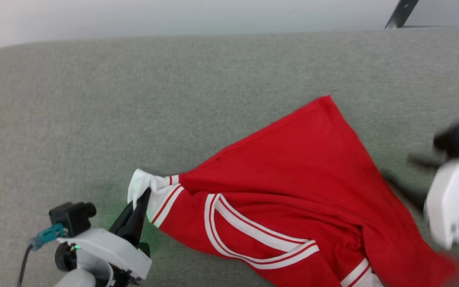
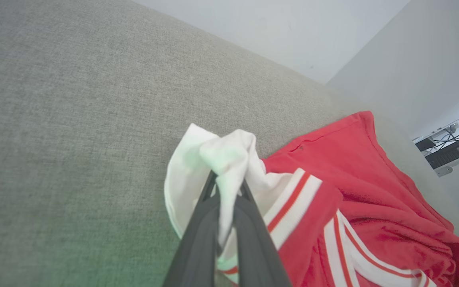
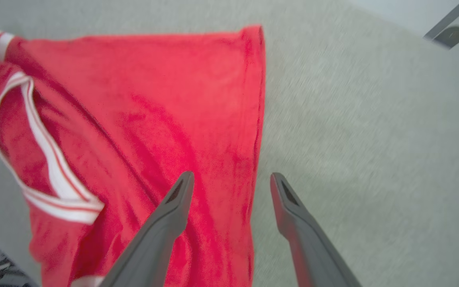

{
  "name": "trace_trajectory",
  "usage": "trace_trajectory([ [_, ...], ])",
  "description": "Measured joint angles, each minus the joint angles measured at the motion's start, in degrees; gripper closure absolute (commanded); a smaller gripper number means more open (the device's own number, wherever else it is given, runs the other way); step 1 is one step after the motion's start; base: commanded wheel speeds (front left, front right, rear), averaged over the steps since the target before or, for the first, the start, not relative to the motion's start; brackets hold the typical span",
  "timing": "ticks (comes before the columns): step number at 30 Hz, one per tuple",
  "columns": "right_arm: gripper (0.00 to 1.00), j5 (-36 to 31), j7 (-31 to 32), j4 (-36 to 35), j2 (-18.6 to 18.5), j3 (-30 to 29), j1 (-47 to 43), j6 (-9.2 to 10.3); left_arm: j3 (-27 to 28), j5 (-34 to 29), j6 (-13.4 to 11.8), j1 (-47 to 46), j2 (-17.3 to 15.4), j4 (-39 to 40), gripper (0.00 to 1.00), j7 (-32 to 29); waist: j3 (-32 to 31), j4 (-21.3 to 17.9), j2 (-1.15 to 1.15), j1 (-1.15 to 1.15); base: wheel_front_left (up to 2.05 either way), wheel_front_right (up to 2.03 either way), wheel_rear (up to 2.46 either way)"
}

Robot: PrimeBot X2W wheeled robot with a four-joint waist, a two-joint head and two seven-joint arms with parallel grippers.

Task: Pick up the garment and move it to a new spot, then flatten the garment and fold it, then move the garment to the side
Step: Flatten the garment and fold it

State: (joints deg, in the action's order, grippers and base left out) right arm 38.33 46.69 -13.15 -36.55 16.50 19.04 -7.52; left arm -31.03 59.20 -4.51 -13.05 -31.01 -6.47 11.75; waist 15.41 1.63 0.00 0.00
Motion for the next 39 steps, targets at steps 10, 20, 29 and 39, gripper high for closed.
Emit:
trace_trajectory([
  [10,0.0,-6.51,-1.51,19.28,4.58,11.71,24.13,0.0,-0.65,-1.01,1.09,-4.32,2.5,-0.54,1.0,0.58,5.35,3.51,0.0,0.0,0.0,0.0,0.0],
  [20,0.0,-3.08,-5.09,36.23,3.46,22.69,34.65,0.0,-1.9,-1.59,3.6,-7.21,5.83,-4.54,1.0,1.38,9.47,8.73,0.0,0.0,0.0,0.0,0.0],
  [29,1.0,1.24,-11.48,42.37,3.55,27.6,36.46,-0.02,-1.09,-0.66,4.58,-6.25,6.08,-5.95,1.0,1.89,8.08,9.91,0.0,0.0,0.0,0.0,0.0],
  [39,1.0,4.13,-25.7,55.02,8.81,17.06,38.44,-0.02,0.26,0.78,5.63,-8.02,3.14,-4.04,1.0,-0.65,4.31,7.66,0.0,0.0,0.0,0.0,0.0],
])
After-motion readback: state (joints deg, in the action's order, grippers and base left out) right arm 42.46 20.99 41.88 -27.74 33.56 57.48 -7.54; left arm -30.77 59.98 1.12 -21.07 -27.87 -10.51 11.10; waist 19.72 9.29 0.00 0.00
